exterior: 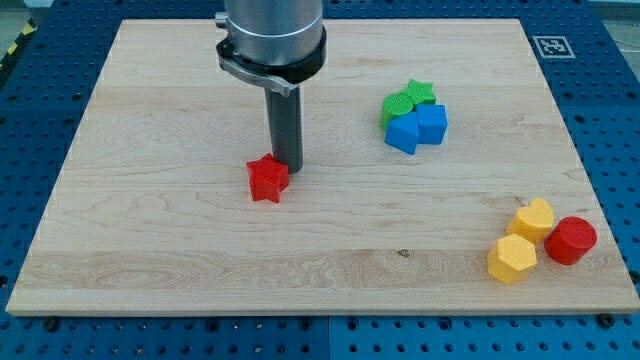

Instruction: Push the red star slightly towards the top left of the board

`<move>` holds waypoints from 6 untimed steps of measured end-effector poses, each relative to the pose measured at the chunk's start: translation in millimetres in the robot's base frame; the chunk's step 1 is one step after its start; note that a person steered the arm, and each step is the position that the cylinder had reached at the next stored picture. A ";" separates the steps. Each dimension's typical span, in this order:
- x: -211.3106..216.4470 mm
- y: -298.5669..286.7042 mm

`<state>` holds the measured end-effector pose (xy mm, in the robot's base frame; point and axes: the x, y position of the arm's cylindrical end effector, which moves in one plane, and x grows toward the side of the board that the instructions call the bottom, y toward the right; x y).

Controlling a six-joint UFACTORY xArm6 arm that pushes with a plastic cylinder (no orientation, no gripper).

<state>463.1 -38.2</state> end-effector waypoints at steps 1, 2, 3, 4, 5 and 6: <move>16.9 53.2; 61.2 53.9; 50.7 -11.4; -13.4 -89.1; -66.4 -133.8; -69.6 -126.9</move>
